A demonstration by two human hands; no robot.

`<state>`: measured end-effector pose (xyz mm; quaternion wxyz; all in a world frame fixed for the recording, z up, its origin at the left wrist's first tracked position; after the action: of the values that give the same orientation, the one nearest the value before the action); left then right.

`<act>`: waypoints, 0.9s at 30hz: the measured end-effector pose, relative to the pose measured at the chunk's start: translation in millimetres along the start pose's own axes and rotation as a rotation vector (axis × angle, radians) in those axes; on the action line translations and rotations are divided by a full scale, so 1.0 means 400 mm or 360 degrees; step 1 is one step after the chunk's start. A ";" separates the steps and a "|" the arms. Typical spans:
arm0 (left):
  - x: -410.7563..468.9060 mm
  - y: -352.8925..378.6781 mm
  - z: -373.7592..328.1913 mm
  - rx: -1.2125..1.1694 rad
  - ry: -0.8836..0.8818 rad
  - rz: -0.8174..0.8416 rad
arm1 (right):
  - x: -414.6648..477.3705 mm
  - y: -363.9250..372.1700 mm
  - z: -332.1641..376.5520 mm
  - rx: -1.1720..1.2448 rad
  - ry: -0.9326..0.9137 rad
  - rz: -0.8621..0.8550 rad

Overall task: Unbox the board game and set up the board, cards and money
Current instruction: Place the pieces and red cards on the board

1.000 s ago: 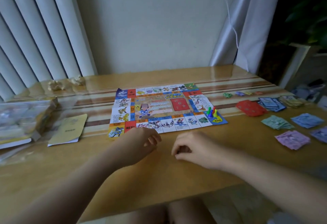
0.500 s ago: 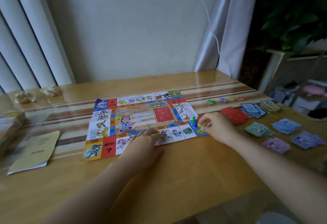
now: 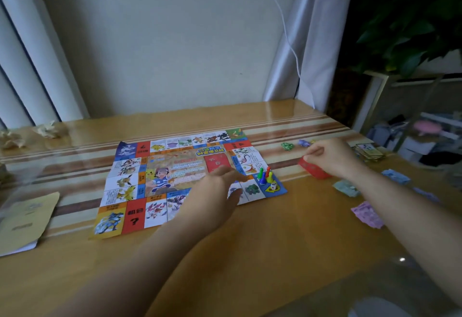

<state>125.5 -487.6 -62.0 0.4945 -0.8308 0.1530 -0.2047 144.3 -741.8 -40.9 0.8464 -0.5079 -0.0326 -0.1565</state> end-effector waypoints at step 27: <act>0.345 0.336 -0.279 0.0726 0.0344 0.0695 | 0.184 0.038 -0.222 0.0261 0.0850 0.0472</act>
<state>183.8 -697.6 -107.2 0.6809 -0.6196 0.3293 -0.2099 209.3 -829.5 -81.0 0.8768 -0.3781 0.2527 -0.1562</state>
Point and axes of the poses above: each hand's wrist, its own x-axis towards the middle knuckle, its own y-axis out of the palm, z = x × y, the point moved 7 cm from there along x, towards the middle knuckle, and after that the axes turned 5 degrees about -y, right-handed, at the moved point
